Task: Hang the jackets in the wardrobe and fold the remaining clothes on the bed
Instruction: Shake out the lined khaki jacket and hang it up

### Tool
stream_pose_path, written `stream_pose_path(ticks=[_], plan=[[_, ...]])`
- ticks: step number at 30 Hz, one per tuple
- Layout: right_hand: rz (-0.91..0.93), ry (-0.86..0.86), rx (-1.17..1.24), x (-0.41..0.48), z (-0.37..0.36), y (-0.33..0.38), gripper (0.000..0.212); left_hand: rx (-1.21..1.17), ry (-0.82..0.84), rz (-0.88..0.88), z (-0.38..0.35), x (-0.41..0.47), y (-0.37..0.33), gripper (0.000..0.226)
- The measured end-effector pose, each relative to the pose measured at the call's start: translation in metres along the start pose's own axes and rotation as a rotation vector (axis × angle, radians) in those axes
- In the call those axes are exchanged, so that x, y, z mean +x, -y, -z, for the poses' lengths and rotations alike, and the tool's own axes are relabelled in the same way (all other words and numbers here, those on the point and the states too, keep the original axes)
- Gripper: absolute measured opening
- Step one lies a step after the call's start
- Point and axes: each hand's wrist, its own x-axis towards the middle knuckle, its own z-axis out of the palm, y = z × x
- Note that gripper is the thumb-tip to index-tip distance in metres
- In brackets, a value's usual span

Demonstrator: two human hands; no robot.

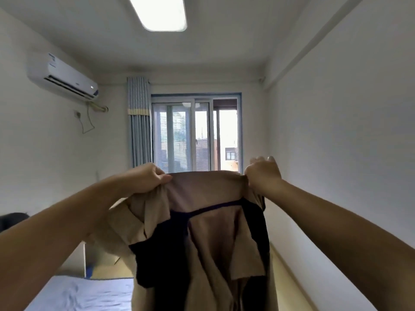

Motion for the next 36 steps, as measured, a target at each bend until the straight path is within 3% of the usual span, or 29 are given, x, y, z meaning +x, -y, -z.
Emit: stream_pose_path(ticks=[4,6,10,13,17,20,22,23,25,26,27,29,31,33,36], plan=[[0.006,0.02,0.198,0.005,0.013,0.022,0.029,0.108,0.107,-0.124,0.0,-0.013,-0.013,0.03],[0.087,0.119,0.505,0.01,0.024,0.022,0.03,0.164,0.103,-0.223,-0.006,-0.017,-0.012,0.024],[0.248,0.328,1.213,0.009,0.049,0.015,0.021,0.047,0.144,-0.402,-0.018,-0.025,-0.02,0.022],[0.384,0.521,1.409,0.005,0.066,0.014,0.023,0.044,0.207,-0.487,-0.026,-0.022,-0.038,0.018],[0.459,0.705,1.504,-0.004,0.074,0.003,0.024,-0.089,0.188,-0.594,-0.042,-0.02,-0.052,0.018],[0.41,0.744,1.461,-0.015,0.075,-0.006,0.027,0.057,0.143,-0.532,-0.056,-0.015,-0.059,0.028],[0.282,0.585,1.347,-0.022,0.076,-0.003,0.027,0.177,0.056,-0.449,-0.067,-0.01,-0.064,0.034],[0.212,0.427,1.241,-0.026,0.076,0.0,0.022,0.185,0.009,-0.393,-0.071,-0.008,-0.066,0.036],[0.112,0.101,1.008,-0.035,0.076,0.007,0.011,0.13,-0.049,-0.252,-0.074,-0.002,-0.069,0.037],[0.074,0.06,0.953,-0.041,0.075,0.011,0.019,0.095,-0.064,-0.172,-0.073,0.001,-0.07,0.034],[0.025,0.146,0.949,-0.048,0.075,0.016,0.03,0.059,-0.074,-0.091,-0.072,0.004,-0.071,0.03],[-0.065,0.516,0.994,-0.062,0.078,0.035,0.054,-0.004,-0.071,0.051,-0.069,0.008,-0.078,0.022],[-0.082,0.75,1.002,-0.069,0.08,0.056,0.072,-0.041,-0.066,0.135,-0.067,0.01,-0.09,0.021],[-0.097,0.793,1.035,-0.071,0.082,0.075,0.08,-0.034,-0.051,0.211,-0.065,0.006,-0.102,0.027],[-0.157,0.815,1.066,-0.072,0.088,0.086,0.074,-0.013,-0.012,0.274,-0.06,0.001,-0.112,0.029]])
